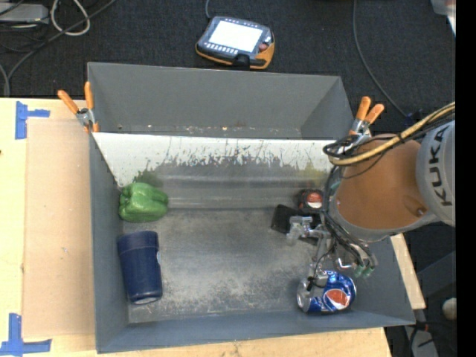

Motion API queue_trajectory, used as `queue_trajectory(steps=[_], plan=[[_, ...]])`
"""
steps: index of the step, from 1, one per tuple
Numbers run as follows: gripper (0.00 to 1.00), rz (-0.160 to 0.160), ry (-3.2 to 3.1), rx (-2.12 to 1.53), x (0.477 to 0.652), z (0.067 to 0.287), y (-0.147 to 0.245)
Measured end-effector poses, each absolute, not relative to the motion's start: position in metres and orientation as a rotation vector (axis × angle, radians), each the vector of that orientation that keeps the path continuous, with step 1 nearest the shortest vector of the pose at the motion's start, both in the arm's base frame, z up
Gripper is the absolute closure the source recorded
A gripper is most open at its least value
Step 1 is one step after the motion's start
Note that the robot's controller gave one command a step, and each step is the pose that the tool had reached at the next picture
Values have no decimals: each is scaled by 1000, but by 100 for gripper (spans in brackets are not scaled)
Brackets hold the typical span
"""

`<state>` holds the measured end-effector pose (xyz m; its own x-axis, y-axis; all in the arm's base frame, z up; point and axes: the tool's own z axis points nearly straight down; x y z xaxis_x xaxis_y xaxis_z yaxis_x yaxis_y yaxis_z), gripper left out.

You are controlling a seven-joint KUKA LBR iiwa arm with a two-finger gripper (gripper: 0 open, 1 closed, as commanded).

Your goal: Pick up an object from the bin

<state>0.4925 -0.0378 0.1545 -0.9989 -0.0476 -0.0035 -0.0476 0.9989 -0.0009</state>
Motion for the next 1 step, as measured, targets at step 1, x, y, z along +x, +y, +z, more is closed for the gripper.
queue_trajectory(steps=[1], plan=[[0,0,3147,153,472,99,-49]])
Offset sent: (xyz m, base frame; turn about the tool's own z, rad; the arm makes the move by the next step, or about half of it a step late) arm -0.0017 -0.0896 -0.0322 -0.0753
